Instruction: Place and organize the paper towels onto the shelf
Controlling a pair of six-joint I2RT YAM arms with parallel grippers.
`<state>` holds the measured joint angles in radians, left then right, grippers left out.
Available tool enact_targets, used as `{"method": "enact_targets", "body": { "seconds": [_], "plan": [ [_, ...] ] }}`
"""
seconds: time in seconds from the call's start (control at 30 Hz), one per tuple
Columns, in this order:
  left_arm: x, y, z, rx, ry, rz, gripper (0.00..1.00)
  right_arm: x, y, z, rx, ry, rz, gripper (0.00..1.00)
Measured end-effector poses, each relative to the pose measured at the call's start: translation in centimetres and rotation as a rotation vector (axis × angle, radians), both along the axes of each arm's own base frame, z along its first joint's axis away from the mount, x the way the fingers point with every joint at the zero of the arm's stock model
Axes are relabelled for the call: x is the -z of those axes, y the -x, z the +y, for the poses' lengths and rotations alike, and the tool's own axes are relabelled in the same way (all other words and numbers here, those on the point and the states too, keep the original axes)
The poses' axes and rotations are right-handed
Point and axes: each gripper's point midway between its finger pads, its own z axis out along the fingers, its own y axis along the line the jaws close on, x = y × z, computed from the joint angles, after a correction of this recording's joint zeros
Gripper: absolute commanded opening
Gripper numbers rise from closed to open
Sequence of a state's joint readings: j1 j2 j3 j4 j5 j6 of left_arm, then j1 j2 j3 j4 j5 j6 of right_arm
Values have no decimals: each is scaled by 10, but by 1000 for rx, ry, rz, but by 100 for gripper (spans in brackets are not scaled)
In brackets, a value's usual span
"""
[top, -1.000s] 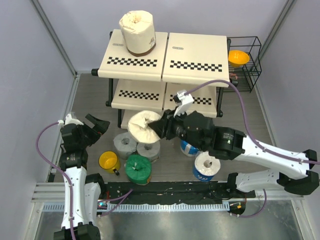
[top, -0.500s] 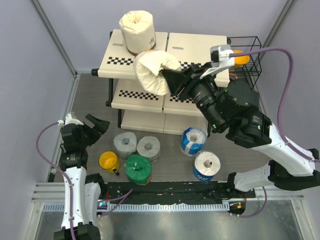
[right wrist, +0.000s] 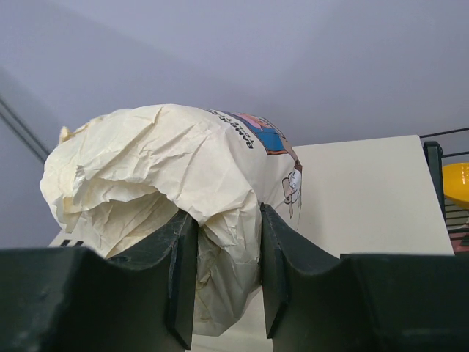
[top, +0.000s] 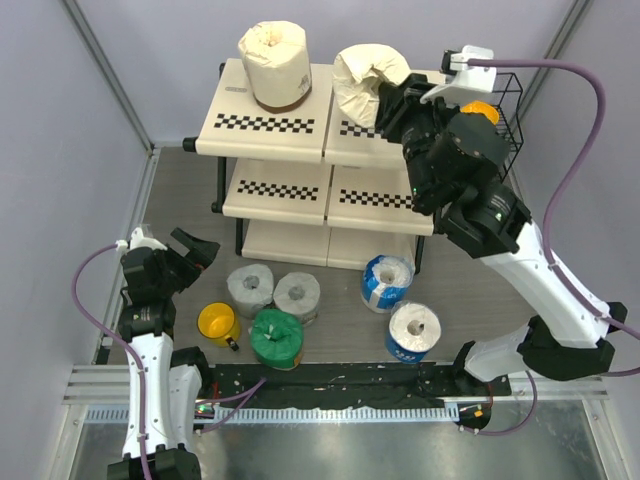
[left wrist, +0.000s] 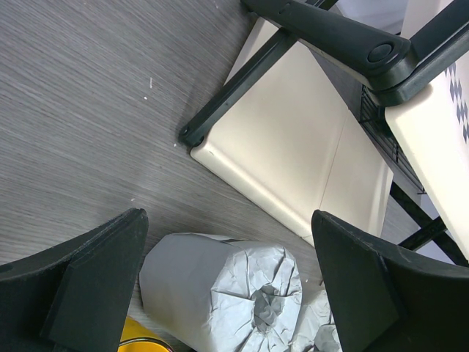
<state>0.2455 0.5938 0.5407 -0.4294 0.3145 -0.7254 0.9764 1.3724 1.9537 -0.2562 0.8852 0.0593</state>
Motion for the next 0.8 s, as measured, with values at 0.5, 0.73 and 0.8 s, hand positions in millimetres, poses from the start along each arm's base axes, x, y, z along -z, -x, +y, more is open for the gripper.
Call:
{"method": "enact_targets", "body": {
  "seconds": [0.5, 0.73, 0.8],
  "plan": [
    [0, 0, 0, 0, 0, 0, 100, 36, -63, 4, 7, 18, 65, 46],
    [0, 0, 0, 0, 0, 0, 100, 33, -62, 5, -23, 0, 60, 57],
    [0, 0, 0, 0, 0, 0, 100, 30, -60, 5, -31, -7, 55, 58]
  ]
}}
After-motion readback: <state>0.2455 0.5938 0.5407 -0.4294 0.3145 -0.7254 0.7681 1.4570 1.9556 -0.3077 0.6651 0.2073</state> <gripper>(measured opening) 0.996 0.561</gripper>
